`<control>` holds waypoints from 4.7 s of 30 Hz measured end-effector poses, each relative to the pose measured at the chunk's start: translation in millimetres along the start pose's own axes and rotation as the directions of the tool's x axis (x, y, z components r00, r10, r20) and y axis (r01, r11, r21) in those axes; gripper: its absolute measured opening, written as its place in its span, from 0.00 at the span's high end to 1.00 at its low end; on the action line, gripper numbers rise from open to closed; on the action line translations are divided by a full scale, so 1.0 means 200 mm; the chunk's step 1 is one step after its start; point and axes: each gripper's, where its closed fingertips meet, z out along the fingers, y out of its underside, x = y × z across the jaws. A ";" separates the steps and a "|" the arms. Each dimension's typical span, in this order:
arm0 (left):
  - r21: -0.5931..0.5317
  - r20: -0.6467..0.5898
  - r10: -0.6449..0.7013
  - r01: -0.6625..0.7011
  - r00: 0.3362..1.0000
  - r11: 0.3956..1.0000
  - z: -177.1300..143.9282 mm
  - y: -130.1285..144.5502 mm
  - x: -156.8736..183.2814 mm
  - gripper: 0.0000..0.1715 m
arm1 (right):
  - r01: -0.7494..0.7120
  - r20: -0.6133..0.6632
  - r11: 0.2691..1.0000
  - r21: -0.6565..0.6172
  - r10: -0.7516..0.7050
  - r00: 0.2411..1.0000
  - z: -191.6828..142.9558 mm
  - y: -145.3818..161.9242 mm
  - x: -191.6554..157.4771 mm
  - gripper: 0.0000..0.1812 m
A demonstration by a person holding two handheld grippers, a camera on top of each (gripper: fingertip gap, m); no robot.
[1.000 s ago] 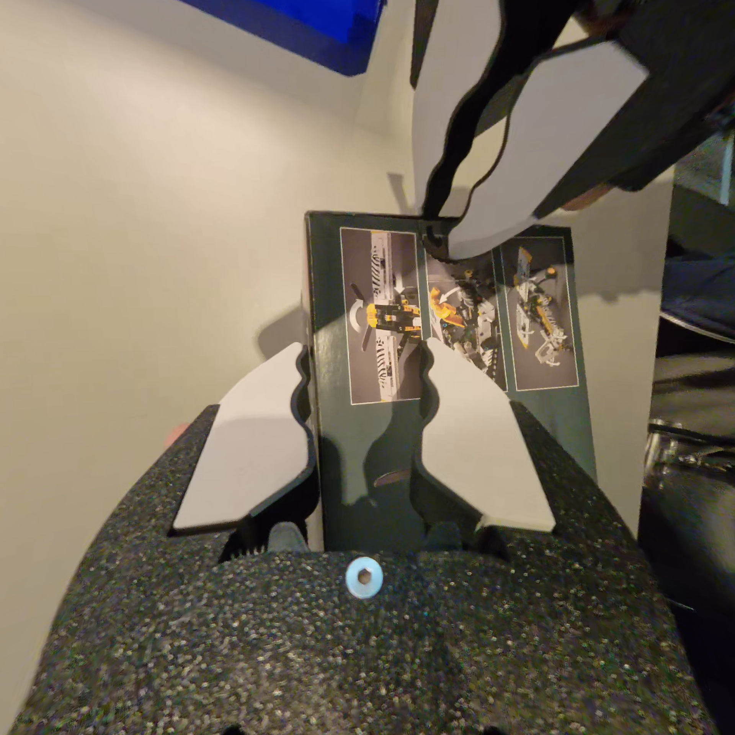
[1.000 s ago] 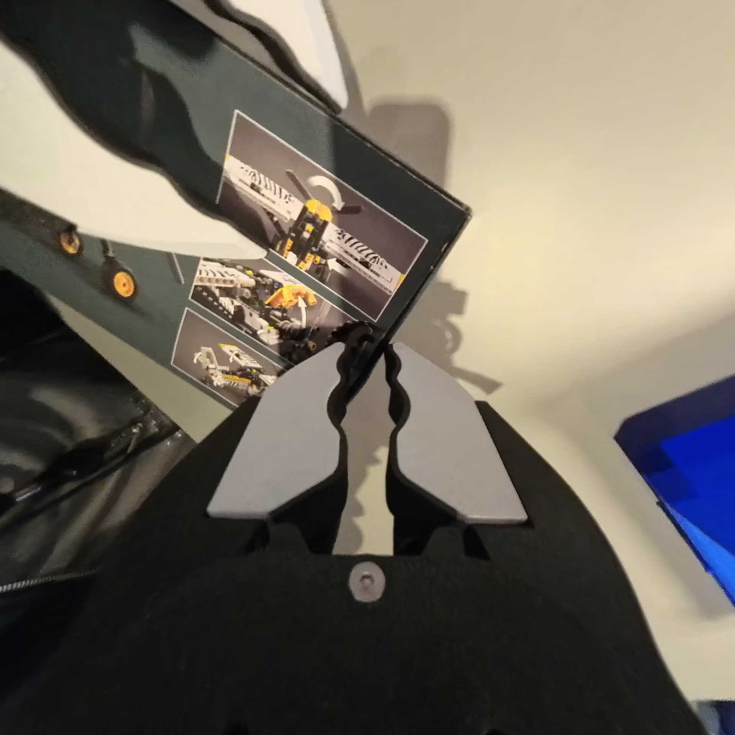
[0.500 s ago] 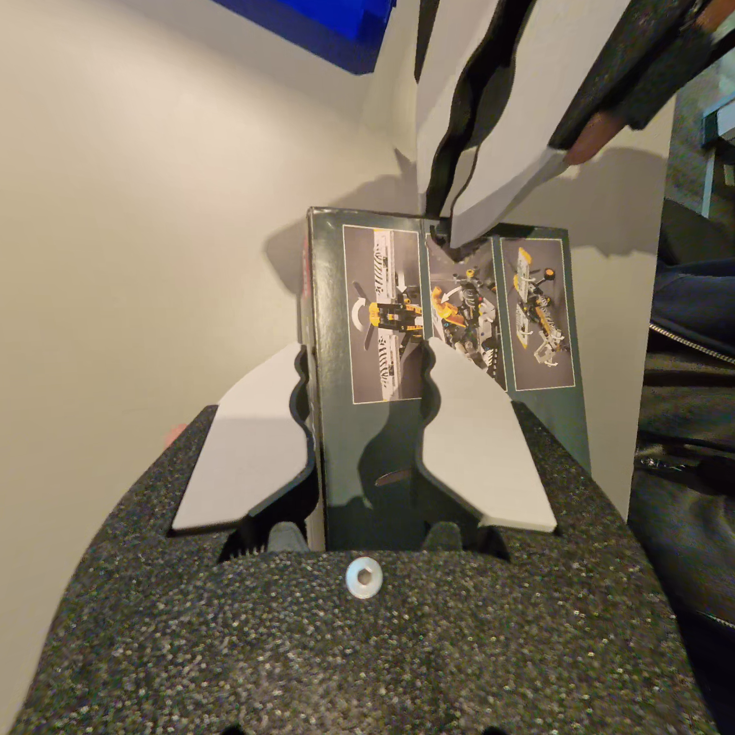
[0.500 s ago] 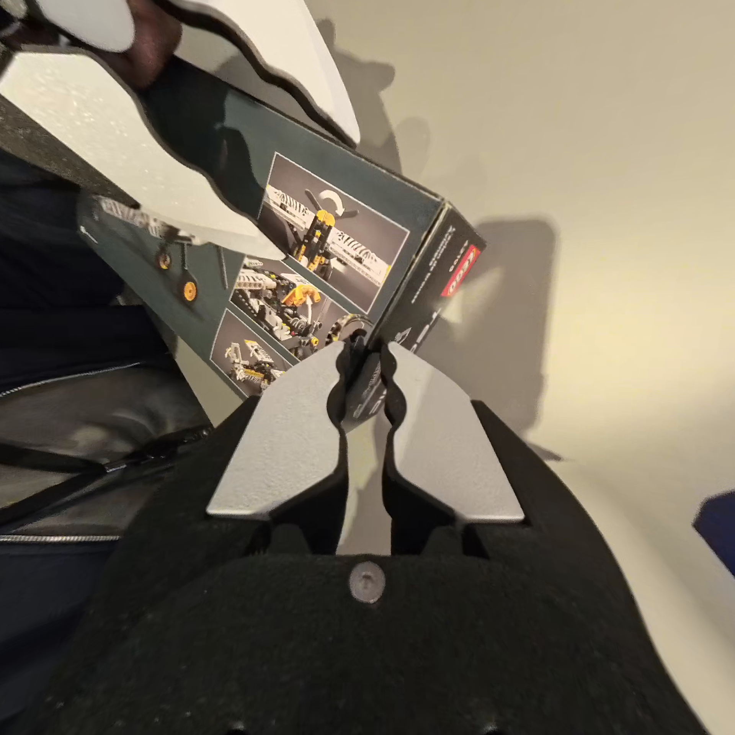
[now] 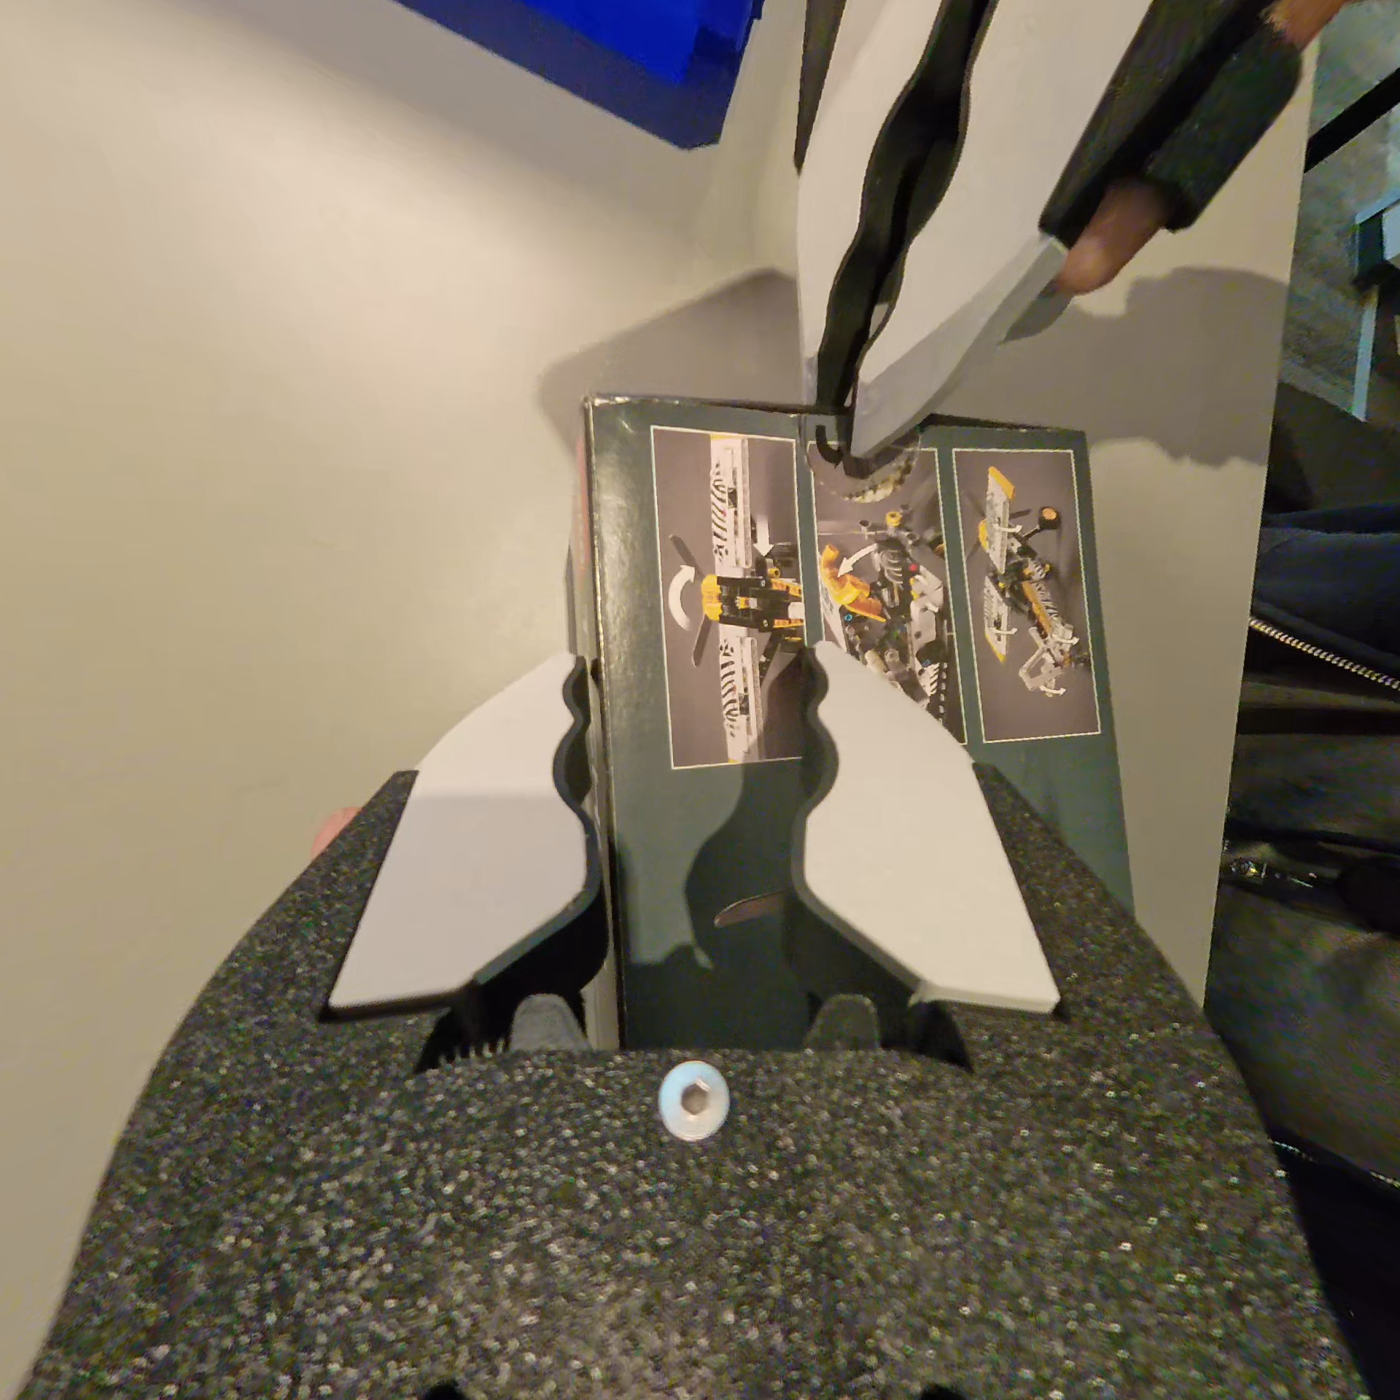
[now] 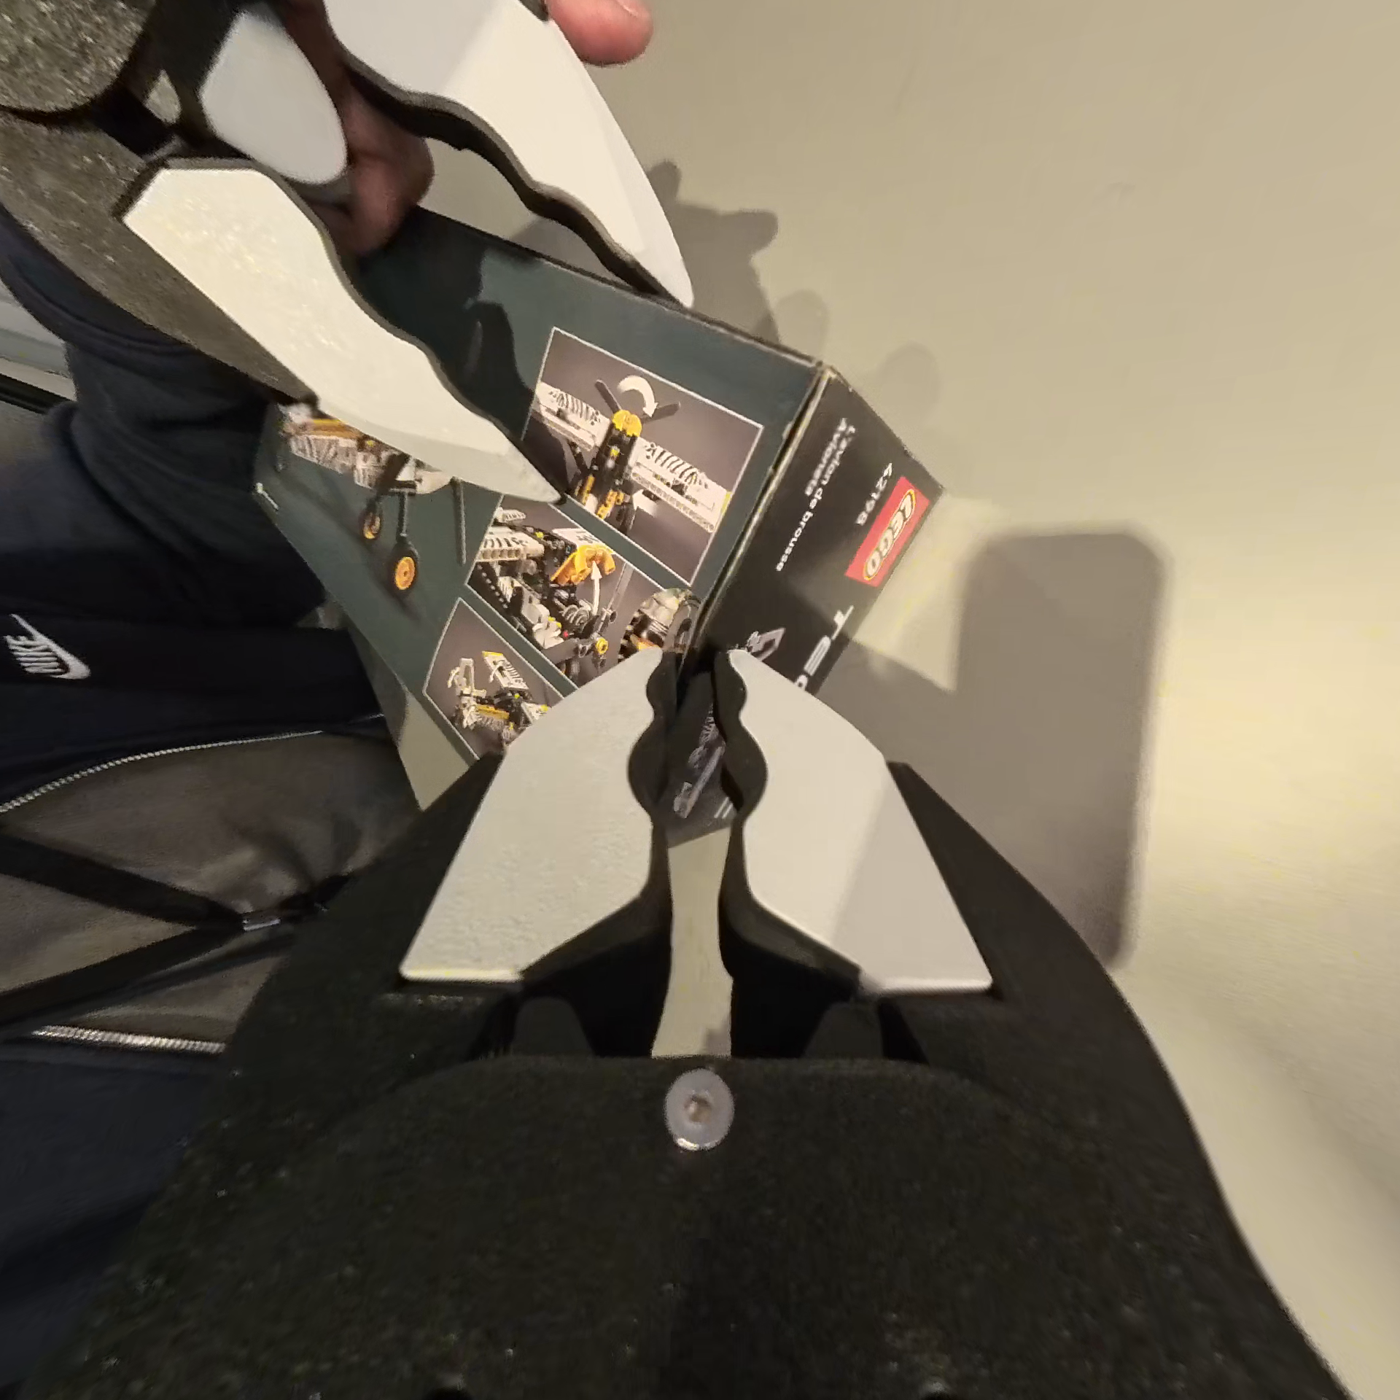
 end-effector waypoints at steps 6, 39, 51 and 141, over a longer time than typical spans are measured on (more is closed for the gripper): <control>0.004 0.008 -0.007 0.007 1.000 1.000 0.01 -0.01 0.00 0.68 | -0.033 0.088 0.997 0.070 0.027 0.996 -0.01 0.00 0.01 0.94; 0.008 0.012 -0.004 0.004 1.000 1.000 0.00 -0.01 0.00 0.69 | 0.139 -0.093 0.965 -0.223 -0.163 0.982 0.00 -0.04 0.02 0.92; 0.018 0.033 0.000 0.000 0.999 1.000 0.02 -0.02 -0.01 0.69 | 0.053 0.031 0.984 -0.169 -0.049 0.998 -0.02 -0.04 0.05 0.95; 0.019 0.027 0.018 -0.018 0.999 1.000 0.01 -0.02 0.01 0.69 | -0.108 0.149 0.989 0.099 0.093 0.984 -0.03 -0.12 0.15 0.81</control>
